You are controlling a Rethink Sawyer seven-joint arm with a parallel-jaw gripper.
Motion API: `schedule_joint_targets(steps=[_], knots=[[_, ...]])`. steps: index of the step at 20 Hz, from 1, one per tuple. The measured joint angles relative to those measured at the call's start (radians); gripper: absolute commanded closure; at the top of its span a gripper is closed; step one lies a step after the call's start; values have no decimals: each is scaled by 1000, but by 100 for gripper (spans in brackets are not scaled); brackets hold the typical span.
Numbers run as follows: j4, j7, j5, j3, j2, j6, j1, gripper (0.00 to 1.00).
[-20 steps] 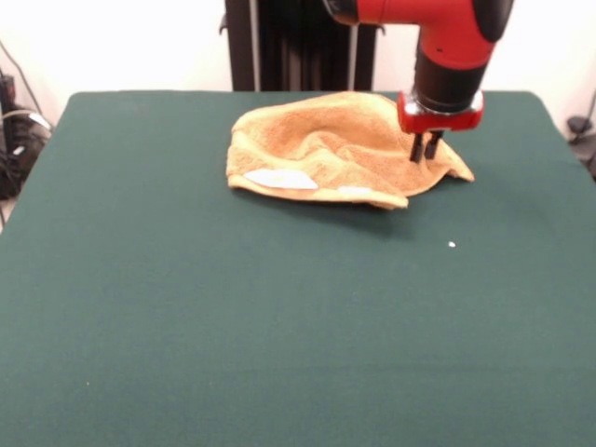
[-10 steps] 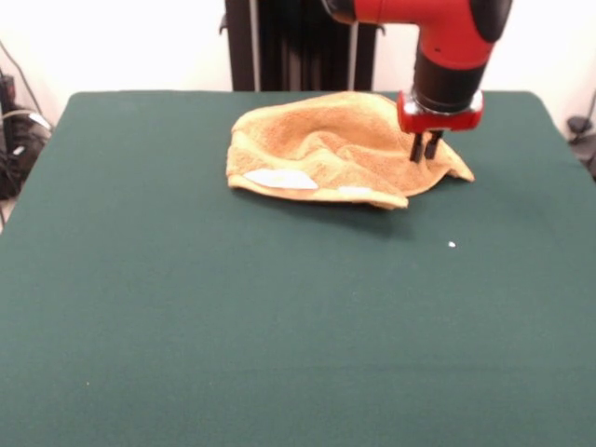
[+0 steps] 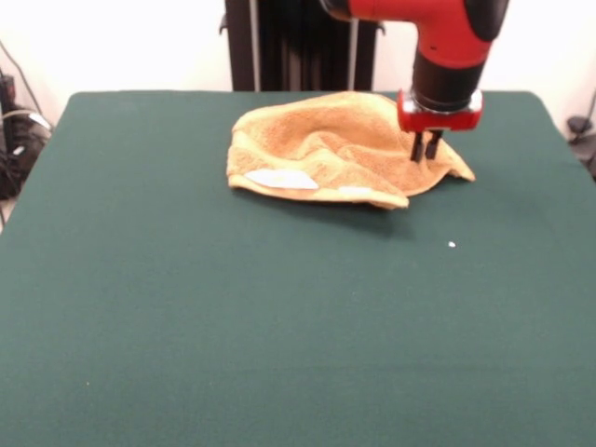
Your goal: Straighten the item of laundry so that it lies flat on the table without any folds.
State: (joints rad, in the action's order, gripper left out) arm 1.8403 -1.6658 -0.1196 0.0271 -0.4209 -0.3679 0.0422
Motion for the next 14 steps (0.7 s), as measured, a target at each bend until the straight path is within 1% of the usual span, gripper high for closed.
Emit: schedule_joint_targets(steps=[9,14], knots=[[60,-3,-119,-12,-8,61,-18,100],[84,-3,-154,-26,-12,84,-36,100]])
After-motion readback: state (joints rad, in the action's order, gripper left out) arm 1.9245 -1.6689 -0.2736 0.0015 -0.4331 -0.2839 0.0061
